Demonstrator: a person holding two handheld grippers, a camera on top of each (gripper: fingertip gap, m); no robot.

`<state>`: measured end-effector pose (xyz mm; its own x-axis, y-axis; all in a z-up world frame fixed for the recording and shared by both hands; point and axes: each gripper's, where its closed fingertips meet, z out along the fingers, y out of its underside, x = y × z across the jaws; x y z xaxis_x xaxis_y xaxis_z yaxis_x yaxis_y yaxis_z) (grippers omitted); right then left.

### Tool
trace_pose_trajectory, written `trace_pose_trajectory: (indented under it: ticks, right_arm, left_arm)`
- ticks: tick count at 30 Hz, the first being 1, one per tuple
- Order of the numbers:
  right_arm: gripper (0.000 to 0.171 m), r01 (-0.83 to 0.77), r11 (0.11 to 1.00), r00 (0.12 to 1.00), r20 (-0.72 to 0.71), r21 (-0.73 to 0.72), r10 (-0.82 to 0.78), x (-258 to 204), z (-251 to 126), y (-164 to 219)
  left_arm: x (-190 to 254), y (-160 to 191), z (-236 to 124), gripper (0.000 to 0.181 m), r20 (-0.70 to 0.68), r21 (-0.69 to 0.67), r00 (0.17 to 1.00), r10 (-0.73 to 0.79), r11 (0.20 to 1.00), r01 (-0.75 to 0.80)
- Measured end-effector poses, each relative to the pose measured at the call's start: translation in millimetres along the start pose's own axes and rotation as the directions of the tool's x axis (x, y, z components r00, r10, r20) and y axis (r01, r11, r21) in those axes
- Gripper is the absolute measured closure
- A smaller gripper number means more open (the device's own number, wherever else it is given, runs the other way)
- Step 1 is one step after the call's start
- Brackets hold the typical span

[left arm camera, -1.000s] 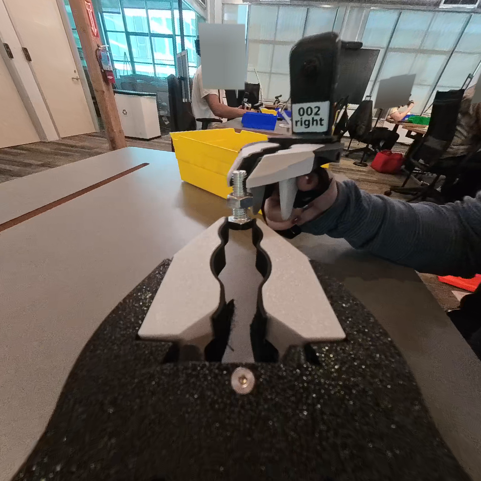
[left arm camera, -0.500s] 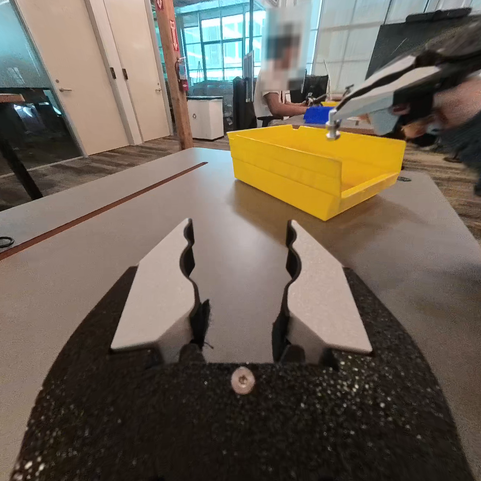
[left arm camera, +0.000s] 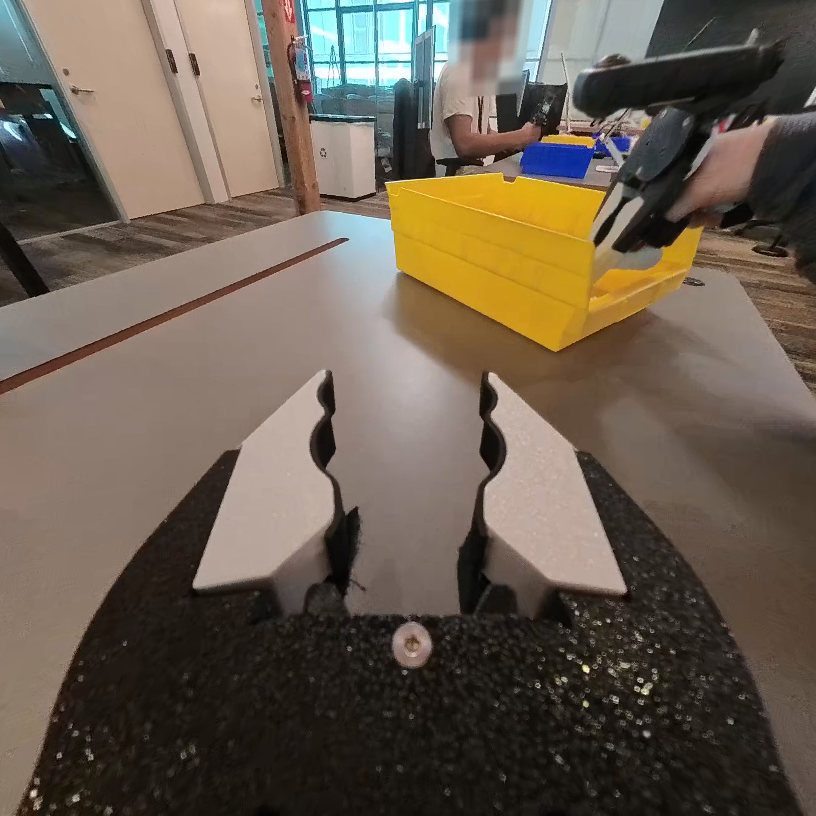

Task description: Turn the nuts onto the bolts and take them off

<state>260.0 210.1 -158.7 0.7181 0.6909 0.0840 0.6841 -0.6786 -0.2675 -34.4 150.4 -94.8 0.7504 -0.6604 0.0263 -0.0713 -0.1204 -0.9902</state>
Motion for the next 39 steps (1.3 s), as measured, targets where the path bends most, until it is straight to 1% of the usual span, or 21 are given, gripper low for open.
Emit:
trace_pose_trajectory:
  ticks: [2,4,7,9,10,12,14,15,17,18,19,21,24,26,28,30,33,35,36,38,39]
  right_arm:
    - [0.161,-0.019,0.999,0.999,-0.027,0.026,0.019,4,-2,-4]
    - [0.15,-0.027,0.995,0.995,-0.091,0.097,0.036,9,-16,-12]
    - [0.148,-0.05,0.958,0.981,-0.166,0.281,0.1,6,-54,-34]
    - [0.148,-0.052,0.902,0.954,-0.244,0.429,0.172,4,-85,-52]
    - [0.148,-0.037,0.852,0.947,-0.253,0.522,0.197,-4,-100,-66]
    - [0.148,0.014,0.688,0.958,-0.206,0.725,0.198,-36,-128,-103]
    - [0.148,0.044,0.486,0.988,-0.11,0.873,0.109,-85,-143,-139]
    - [0.148,0.015,0.421,0.999,-0.035,0.907,0.041,-112,-141,-153]
    - [0.14,-0.07,0.328,0.99,0.106,0.942,-0.093,-163,-128,-178]
    - [0.14,-0.091,0.284,0.985,0.129,0.954,-0.118,-179,-118,-189]
    - [0.141,-0.092,0.245,0.987,0.12,0.965,-0.105,-186,-106,-198]
    - [0.144,-0.058,0.171,0.994,0.073,0.983,-0.079,-194,-85,-212]
    - [0.144,0.062,0.16,0.995,-0.049,0.985,-0.083,-196,-63,-230]
    - [0.145,0.156,0.109,0.987,-0.151,0.982,-0.052,-189,-59,-237]
    - [0.149,0.188,0.089,0.982,-0.184,0.978,-0.046,-188,-51,-241]
    - [0.15,0.201,0.094,0.977,-0.193,0.975,-0.093,-195,-49,-241]
    - [0.151,0.223,0.034,0.969,-0.218,0.974,-0.112,-200,-56,-237]
    - [0.151,0.222,0.024,0.968,-0.217,0.975,-0.124,-202,-57,-238]
    - [0.151,0.222,0.023,0.969,-0.218,0.975,-0.118,-200,-57,-238]
    - [0.151,0.21,0.02,0.97,-0.206,0.977,-0.13,-202,-57,-238]
    - [0.151,0.202,0.015,0.97,-0.198,0.979,-0.137,-202,-57,-238]
  left_arm:
    - [-2,1,0,0.116,0.006,-0.001,1.0,-0.007,1.0,0.007]
    - [-2,1,0,0.116,0.008,-0.001,1.0,-0.016,1.0,0.016]
    - [-3,0,0,0.115,0.019,-0.005,1.0,-0.022,1.0,0.022]
    - [-4,-1,0,0.115,0.037,-0.003,0.999,-0.014,1.0,0.014]
    - [-6,-1,0,0.115,0.053,-0.003,0.999,-0.004,1.0,0.004]
    - [-13,-3,-3,0.116,0.106,0.007,0.994,0.023,1.0,-0.024]
    - [-23,-7,-7,0.117,0.173,0.027,0.984,0.044,0.998,-0.05]
    - [-28,-9,-10,0.117,0.205,0.037,0.978,0.048,0.998,-0.056]
    - [-37,-13,-16,0.117,0.25,0.06,0.967,0.039,0.997,-0.056]
    - [-39,-14,-18,0.117,0.262,0.072,0.965,0.03,0.996,-0.051]
    - [-42,-16,-20,0.117,0.273,0.085,0.962,0.019,0.995,-0.044]
    - [-47,-18,-24,0.118,0.289,0.106,0.957,0.0,0.994,-0.032]
    - [-49,-19,-26,0.119,0.293,0.12,0.956,-0.017,0.993,-0.019]
    - [-48,-21,-26,0.119,0.296,0.126,0.955,-0.008,0.992,-0.031]
    - [-46,-27,-29,0.119,0.306,0.124,0.952,0.03,0.99,-0.071]
    - [-39,-41,-35,0.12,0.316,0.114,0.944,0.091,0.985,-0.133]
    - [-36,-77,-64,0.132,0.376,0.094,0.918,0.128,0.98,-0.175]
    - [-43,-96,-96,0.133,0.421,0.042,0.895,0.15,0.982,-0.185]
    - [-54,-99,-115,0.133,0.451,-0.027,0.874,0.181,0.982,-0.189]
    - [-96,-87,-160,0.127,0.527,-0.265,0.811,0.256,0.956,-0.129]
    - [-117,-76,-181,0.127,0.53,-0.372,0.802,0.276,0.925,-0.072]
